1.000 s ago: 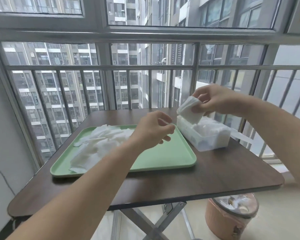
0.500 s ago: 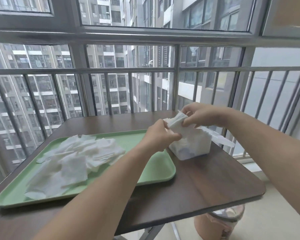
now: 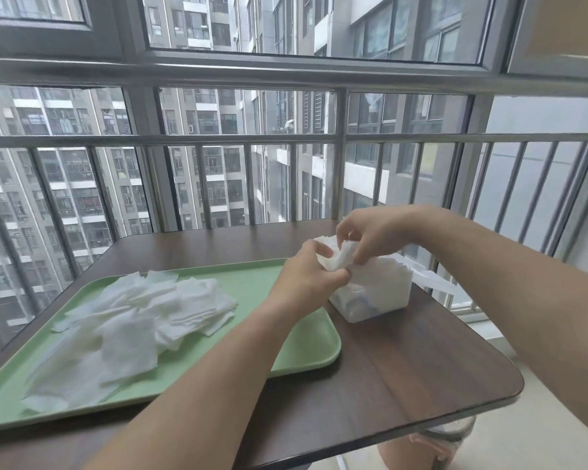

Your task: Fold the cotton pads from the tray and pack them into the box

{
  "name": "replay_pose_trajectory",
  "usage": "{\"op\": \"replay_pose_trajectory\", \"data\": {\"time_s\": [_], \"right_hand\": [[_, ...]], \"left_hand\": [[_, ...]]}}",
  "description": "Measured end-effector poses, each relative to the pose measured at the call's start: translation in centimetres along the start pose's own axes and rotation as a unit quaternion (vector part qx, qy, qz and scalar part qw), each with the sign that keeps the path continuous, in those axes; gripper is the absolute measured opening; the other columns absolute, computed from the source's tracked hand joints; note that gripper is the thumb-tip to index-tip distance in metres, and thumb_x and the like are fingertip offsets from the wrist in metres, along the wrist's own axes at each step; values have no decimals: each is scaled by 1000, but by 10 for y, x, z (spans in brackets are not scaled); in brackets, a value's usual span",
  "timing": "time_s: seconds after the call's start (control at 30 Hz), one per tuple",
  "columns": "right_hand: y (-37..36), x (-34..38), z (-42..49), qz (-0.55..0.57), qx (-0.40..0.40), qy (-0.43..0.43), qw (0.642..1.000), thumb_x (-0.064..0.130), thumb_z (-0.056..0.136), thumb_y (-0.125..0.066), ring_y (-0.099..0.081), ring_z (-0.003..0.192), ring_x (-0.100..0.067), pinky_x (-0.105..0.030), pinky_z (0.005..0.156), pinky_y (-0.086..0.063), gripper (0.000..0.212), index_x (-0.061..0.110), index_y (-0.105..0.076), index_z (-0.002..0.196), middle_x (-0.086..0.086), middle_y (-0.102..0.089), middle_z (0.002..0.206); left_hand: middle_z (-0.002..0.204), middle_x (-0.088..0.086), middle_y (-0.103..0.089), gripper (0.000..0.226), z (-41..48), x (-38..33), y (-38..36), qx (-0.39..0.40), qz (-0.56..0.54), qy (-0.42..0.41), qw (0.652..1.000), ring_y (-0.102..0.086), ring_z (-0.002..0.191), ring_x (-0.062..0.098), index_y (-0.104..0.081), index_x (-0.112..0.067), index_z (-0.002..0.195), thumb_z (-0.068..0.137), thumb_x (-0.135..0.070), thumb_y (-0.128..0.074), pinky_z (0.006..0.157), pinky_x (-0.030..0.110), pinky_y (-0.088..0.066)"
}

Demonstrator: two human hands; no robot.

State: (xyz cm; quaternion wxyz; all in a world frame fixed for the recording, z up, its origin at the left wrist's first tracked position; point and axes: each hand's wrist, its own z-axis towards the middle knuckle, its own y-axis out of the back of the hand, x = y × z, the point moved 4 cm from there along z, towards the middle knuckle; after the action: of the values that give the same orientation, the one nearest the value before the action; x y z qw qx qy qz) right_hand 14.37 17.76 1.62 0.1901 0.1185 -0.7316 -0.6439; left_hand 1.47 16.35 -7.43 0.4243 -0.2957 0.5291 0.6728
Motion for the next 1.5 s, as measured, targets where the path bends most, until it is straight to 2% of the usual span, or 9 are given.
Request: {"op": "replay_pose_trajectory", "data": {"time_s": [0.23,0.43,0.5,0.6,0.7,0.87,1.07,1.27,1.5], "right_hand": [[-1,-1,2,-45,-37,-12,998,18,86,-65,-57,75,-15,-28,60,-43,17,15,-62,102,-3,-63,94],[10,-23,-3,215,-112,9,970,12,90,-62,-64,87,-22,-32,70,-55,14,8,-62,103,-10,-65,98],[6,-26,-4,329,-101,22,938,11,91,-63,-67,96,-25,-38,82,-57,19,8,-63,110,-14,-67,106],[-6,-28,-3,391,-67,22,918,9,91,-62,-68,100,-26,-44,95,-54,25,4,-64,115,-18,-68,114],[-18,-26,-2,392,-21,18,920,4,90,-59,-66,87,-20,-34,83,-55,20,5,-63,110,-14,-66,101],[-22,-25,-4,312,-16,11,950,1,88,-59,-59,75,-18,-29,64,-46,20,5,-62,107,-9,-62,90],[-21,-12,-4,131,-16,12,991,15,88,-68,-59,76,-15,-28,65,-47,22,20,-63,109,2,-66,90],[-22,0,4,-57,-14,0,998,17,86,-68,-61,100,-22,-35,83,-54,27,27,-61,110,1,-62,111],[-23,3,10,-45,-21,15,999,19,84,-73,-60,91,-17,-27,68,-46,25,26,-58,101,8,-62,96]], "left_hand": [[73,-7,-62,24,-6,-4,0,-7,-1,-10,1000,-57,59,9,-52,-31,92,80,-27,-72,54,22,-43],[64,-10,-51,19,-8,-8,2,-14,12,-28,999,-46,48,5,-56,-27,81,80,-26,-75,48,22,-34],[57,-13,-46,12,-9,-10,2,7,36,-33,999,-43,45,2,-65,-28,76,84,-30,-74,48,22,-32],[55,-12,-47,20,-12,-14,3,13,108,-37,993,-48,53,5,-71,-33,71,89,-37,-65,54,24,-34],[69,-8,-60,23,-17,-20,5,2,194,-42,980,-58,67,16,-70,-33,81,91,-41,-52,61,29,-44],[104,1,-64,33,-21,-20,4,13,311,-42,949,-57,93,27,-58,-30,111,95,-46,-35,72,37,-44],[92,3,-57,26,-21,-18,1,36,297,-30,954,-55,88,30,-46,-23,100,94,-45,-34,66,39,-37],[100,0,-59,28,-21,-19,0,46,277,-13,960,-56,96,27,-50,-31,112,95,-48,-35,74,39,-42],[92,0,-56,34,-19,-15,0,41,264,-3,964,-56,92,28,-47,-21,113,96,-48,-37,70,39,-42]]}}
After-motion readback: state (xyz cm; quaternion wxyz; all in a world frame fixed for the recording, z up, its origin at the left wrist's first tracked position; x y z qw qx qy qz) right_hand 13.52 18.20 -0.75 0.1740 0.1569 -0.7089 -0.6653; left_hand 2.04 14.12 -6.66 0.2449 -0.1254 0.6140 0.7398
